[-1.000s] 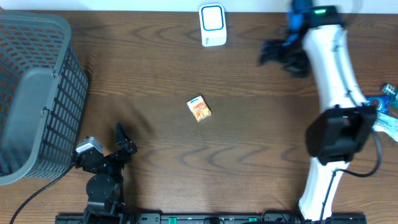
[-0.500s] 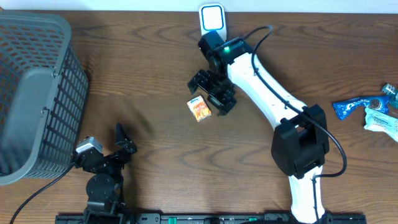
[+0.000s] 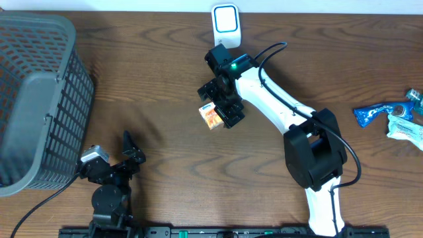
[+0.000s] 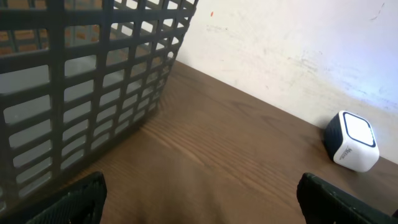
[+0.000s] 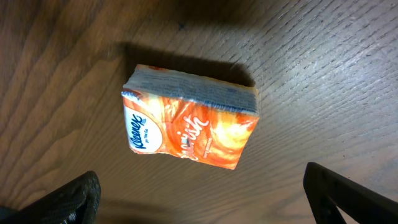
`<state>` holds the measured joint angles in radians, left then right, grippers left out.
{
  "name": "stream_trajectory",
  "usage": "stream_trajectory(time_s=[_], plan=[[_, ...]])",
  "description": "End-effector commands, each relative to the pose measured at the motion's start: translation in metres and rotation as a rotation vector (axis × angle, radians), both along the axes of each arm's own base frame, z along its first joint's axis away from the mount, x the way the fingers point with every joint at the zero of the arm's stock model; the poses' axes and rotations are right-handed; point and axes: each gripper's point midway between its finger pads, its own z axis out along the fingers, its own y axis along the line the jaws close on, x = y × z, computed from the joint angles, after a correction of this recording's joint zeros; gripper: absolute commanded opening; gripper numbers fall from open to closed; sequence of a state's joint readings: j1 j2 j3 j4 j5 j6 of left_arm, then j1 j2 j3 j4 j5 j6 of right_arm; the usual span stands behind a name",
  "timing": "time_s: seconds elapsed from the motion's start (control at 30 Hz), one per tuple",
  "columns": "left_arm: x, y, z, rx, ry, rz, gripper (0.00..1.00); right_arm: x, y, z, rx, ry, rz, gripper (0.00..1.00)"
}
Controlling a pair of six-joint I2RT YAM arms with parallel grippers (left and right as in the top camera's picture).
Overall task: Scan the item barcode
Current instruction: 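Grasp the orange Kleenex pack with the right gripper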
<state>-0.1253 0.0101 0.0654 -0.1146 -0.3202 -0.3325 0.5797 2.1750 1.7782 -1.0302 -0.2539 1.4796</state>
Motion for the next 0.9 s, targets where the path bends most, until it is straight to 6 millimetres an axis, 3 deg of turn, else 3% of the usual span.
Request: stream_trajectory(time_s=[0.0,0.33,0.5,0.53,0.67,0.77,0.87], plan=[[0.0,0.001,-0.013,0.022,0.032,0.006,0.98,-0.005,0.0,-0.016,-0.036,0.017,0.021,0.99],[0.0,0.001,-0.013,0.022,0.032,0.006,0.98,-0.017,0.009,-0.077,-0.033,0.148,0.009,0.99],[-0.001,0.005,-0.012,0.025,0.029,0.031,0.98,-0.019,0.005,-0.089,-0.064,0.161,0.011,0.98],[-0.001,0.005,-0.012,0.025,0.028,0.031,0.98,-0.018,0.003,-0.09,-0.07,0.154,0.019,0.96],[-0.001,0.005,-0.012,0.025,0.028,0.031,0.98,-0.015,-0.002,-0.091,-0.093,0.113,0.113,0.62],[0.0,0.005,-0.002,0.018,-0.013,0.031,0.98,-0.013,-0.005,-0.092,-0.1,0.089,0.173,0.57],[0.004,0.0,0.022,0.002,-0.119,0.006,0.98,-0.011,-0.007,-0.092,-0.113,0.067,0.226,0.53]])
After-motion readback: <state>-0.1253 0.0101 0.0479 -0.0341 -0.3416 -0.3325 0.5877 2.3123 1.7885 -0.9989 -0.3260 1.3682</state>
